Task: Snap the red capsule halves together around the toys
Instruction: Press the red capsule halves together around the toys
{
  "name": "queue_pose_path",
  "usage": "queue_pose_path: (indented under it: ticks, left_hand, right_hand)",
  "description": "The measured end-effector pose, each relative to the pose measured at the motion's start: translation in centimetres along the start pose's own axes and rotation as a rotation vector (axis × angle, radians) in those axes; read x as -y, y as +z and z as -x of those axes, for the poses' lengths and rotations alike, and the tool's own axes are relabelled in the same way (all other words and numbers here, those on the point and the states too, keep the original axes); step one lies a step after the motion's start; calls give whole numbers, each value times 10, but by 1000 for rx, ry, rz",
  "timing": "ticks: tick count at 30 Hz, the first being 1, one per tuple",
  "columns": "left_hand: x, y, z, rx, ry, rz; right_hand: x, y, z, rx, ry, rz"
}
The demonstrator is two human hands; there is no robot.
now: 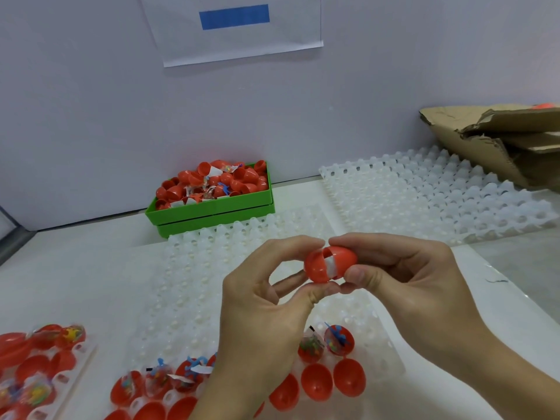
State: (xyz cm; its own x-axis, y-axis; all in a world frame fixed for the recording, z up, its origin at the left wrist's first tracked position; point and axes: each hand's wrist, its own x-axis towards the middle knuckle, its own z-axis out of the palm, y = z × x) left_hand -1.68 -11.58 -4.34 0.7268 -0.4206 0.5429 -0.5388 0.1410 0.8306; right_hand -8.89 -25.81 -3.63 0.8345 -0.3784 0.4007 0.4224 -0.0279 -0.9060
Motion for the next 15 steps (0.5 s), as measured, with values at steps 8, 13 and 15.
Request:
queue_pose_path:
  ticks: [8, 13, 15]
  left_hand:
    - [-1, -1, 1, 43, 100, -127]
    - [-1, -3, 1, 103, 216, -275]
    - [-2, -6, 0, 130, 267, -357]
  right_hand:
    - [3, 0, 1, -1, -16, 12]
    - [2, 1, 2, -7, -31, 48]
    - [0, 1, 2, -1, -26, 57]
